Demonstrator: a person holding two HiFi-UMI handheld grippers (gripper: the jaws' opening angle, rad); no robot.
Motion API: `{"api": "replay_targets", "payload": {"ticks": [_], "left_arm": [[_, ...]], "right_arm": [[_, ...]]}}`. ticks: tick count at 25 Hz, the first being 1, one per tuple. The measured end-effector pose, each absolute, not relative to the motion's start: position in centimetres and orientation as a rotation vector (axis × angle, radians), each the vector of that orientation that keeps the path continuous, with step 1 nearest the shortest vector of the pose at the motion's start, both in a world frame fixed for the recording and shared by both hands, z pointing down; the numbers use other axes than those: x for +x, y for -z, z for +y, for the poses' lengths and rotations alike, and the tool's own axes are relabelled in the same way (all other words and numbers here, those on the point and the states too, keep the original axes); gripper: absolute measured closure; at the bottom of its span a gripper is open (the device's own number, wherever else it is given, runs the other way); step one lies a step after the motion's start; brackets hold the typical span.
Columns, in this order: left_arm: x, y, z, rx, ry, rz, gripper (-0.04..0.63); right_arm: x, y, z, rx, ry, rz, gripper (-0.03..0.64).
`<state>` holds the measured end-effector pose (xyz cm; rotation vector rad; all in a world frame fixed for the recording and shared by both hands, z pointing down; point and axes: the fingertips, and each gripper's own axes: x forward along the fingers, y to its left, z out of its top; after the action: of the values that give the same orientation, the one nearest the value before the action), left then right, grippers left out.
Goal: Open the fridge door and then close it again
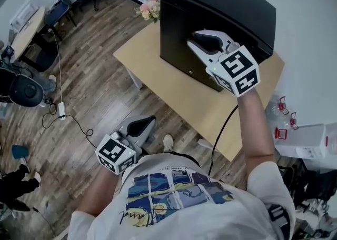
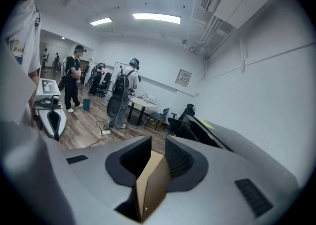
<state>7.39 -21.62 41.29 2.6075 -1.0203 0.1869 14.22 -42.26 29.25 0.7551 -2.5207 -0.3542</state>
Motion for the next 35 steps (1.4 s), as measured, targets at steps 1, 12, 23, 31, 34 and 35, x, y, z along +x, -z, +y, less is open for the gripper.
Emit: {"api": "replay_targets", "payload": {"ticks": [1, 12, 23, 31, 34, 35], "left_arm": [[7.1, -41.3, -21.8, 2.606, -0.187, -1.025, 0.586], [-0.8, -40.5, -24.0, 2.6, -0.158, -1.125, 0.586], [-5.9, -41.4, -23.5, 2.592, -0.102, -1.112, 0.586], [-7.7, -41.7, -23.1, 2.61, -0.084, -1.072, 0.587], [-8.6, -42.0, -22.7, 2.612, -0.085, -1.056, 0.586], [-8.9, -42.1, -22.6, 2.614, -0.086, -1.052, 0.586]], "right_arm": [[13.8, -28.8, -43.1, 0.76, 0.37, -2.514, 0.54], [9.9, -27.7, -52.3, 0.806, 0.438, -2.273, 0.522], [9.9, -29.7, -55.0, 0.871, 0.443, -1.999, 0.523], [9.8, -31.2, -55.9, 0.874, 0.427, -1.876, 0.547], [9.7, -31.2, -56.1, 0.891, 0.402, -1.866, 0.551], [9.6, -31.1, -56.1, 0.899, 0.392, -1.867, 0.552]]}}
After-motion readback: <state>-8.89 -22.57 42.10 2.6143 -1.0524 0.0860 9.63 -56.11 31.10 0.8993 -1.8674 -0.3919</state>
